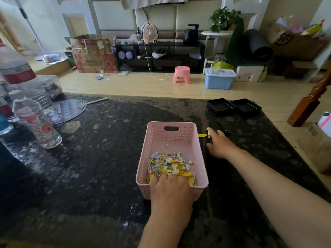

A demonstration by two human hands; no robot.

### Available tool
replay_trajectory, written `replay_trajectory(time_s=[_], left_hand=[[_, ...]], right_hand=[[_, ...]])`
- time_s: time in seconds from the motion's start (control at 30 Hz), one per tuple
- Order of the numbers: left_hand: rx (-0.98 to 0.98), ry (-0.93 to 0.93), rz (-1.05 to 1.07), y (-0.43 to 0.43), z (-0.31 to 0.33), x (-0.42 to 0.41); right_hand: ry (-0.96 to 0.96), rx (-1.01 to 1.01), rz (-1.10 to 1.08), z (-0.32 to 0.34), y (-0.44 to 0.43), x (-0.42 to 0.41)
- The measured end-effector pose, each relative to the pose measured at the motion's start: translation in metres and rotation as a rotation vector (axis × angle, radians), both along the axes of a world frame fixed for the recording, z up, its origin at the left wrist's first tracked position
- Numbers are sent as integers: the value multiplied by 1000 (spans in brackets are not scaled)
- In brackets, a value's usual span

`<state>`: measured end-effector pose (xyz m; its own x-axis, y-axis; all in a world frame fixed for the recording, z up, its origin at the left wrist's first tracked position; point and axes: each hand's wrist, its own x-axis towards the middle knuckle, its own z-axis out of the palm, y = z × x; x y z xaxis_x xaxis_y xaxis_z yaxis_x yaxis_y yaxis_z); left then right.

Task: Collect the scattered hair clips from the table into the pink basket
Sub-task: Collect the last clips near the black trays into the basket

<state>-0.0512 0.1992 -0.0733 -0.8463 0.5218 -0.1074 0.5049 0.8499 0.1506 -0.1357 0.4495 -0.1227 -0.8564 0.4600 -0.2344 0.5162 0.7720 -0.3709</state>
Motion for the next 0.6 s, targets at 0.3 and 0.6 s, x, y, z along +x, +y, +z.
replay_trajectory(time_s=[0.3,0.6], left_hand=[[8,-2,-8,1,-3,-1],[25,-9,0,0,-4,-2]], right_hand=[[-154,276,151,-43,5,-51],[83,431,208,-7,-20,-10]])
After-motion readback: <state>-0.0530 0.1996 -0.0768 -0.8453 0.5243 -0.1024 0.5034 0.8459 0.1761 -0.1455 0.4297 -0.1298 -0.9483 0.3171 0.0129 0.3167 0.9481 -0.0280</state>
